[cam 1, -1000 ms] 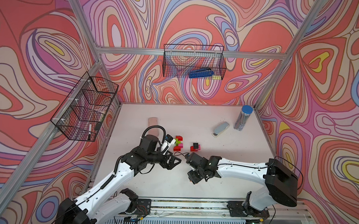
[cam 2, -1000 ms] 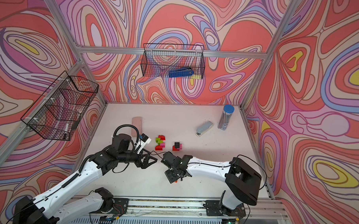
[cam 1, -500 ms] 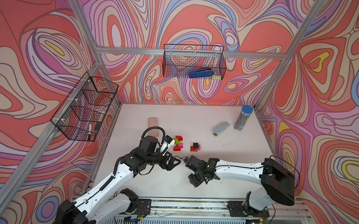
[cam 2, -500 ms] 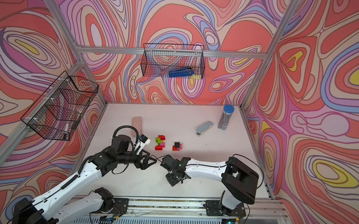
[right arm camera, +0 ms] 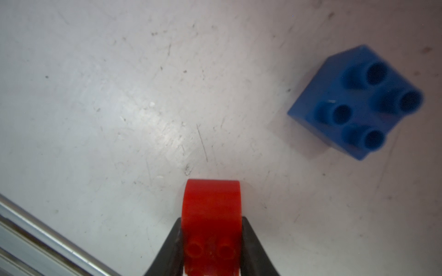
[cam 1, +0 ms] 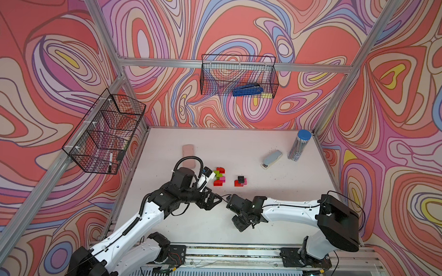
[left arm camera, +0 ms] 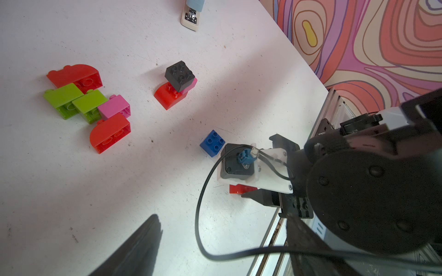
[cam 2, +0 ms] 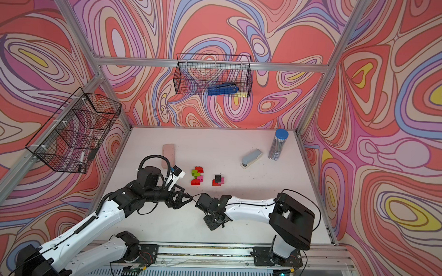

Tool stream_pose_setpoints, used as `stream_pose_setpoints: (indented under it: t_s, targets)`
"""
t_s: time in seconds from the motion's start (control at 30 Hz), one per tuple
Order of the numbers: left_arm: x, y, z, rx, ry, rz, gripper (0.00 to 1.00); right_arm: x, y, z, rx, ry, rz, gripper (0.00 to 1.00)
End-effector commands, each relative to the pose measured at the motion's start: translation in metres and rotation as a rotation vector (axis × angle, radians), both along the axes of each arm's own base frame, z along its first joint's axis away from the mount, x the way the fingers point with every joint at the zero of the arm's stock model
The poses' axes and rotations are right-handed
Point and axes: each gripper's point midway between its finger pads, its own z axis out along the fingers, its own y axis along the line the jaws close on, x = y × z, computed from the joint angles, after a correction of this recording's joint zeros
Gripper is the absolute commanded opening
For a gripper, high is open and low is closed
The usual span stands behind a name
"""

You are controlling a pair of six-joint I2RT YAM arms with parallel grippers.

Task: Assemble the letter s with lego
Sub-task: Adjust the lego brick at the center of the board.

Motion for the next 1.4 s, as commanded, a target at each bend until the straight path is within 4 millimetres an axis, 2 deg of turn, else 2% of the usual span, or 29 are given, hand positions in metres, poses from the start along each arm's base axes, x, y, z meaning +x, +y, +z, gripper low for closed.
stream_pose_setpoints:
  t_s: [0.0, 0.13, 0.23, 0.43, 0.6, 0.73, 0.8, 1.07, 1.37]
  targets:
    - [-0.004, 0.004, -0.004, 0.002, 0.022, 0.009, 0.84, 0.01, -0.019, 0.009, -0.069, -0.062, -0.129, 0.19]
    - [-0.003, 0.002, -0.005, -0.004, 0.026, 0.008, 0.83, 0.017, -0.037, 0.022, -0.093, -0.104, -0.322, 0.17]
    - [-0.003, 0.001, -0.004, -0.012, 0.025, 0.003, 0.84, 0.023, -0.041, 0.03, -0.038, -0.113, -0.459, 0.17]
    - [-0.002, 0.0, -0.002, -0.014, 0.02, 0.001, 0.84, 0.033, -0.05, 0.028, 0.121, -0.028, -0.707, 0.17]
    - [-0.003, 0.001, 0.001, -0.025, 0.009, 0.004, 0.84, 0.042, -0.062, 0.023, 0.165, 0.003, -0.857, 0.17]
    - [-0.003, 0.0, 0.003, -0.028, 0.003, 0.004, 0.83, 0.047, -0.059, 0.017, 0.18, 0.028, -0.912, 0.18]
    - [-0.003, 0.001, 0.003, -0.029, 0.002, 0.004, 0.83, 0.049, -0.057, 0.013, 0.184, 0.038, -0.927, 0.21]
    - [-0.004, 0.002, 0.003, -0.024, -0.006, 0.004, 0.84, 0.051, -0.053, 0.003, 0.179, 0.061, -0.939, 0.23]
    - [-0.004, 0.001, 0.004, -0.027, -0.007, 0.0, 0.84, 0.051, -0.053, 0.008, 0.177, 0.065, -0.95, 0.43]
